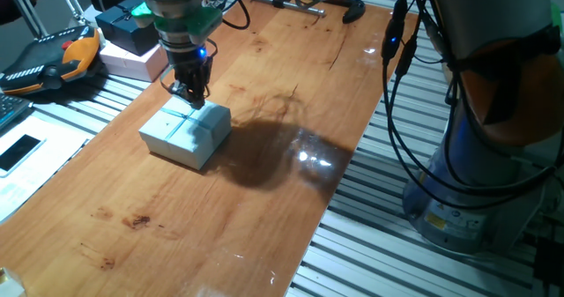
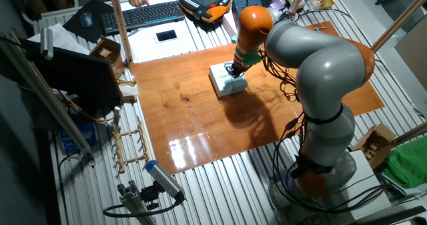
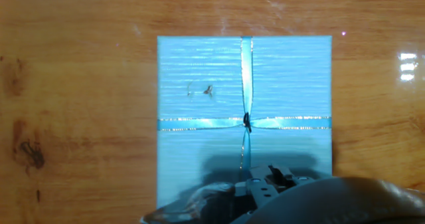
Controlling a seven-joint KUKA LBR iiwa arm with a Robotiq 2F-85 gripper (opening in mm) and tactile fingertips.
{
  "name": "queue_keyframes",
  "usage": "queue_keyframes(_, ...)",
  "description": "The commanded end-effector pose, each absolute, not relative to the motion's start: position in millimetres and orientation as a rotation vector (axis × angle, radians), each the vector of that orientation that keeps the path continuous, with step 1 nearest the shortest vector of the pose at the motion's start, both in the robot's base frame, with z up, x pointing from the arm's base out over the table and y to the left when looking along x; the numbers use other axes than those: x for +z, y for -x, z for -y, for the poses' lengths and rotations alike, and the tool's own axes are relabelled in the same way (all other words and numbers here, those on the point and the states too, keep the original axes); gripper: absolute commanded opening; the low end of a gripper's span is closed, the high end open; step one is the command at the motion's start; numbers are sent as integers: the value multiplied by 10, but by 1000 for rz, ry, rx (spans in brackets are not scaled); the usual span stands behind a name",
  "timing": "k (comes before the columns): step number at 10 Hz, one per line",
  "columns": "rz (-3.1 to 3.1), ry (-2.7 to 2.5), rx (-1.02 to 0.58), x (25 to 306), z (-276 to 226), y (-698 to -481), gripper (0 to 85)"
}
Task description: Take everything out of the gift box
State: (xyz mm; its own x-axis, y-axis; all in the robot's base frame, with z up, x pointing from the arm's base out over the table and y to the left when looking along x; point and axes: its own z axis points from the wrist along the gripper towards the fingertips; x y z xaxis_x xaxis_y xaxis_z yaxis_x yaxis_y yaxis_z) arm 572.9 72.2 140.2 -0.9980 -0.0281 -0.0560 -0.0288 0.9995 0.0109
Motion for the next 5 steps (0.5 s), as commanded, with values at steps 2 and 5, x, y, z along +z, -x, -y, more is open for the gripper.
queue_keyframes(2, -3078, 33, 18, 1389, -763, -5763, 270)
queue_keyframes(5, -3072, 5, 28, 1287, -829, -5884, 320)
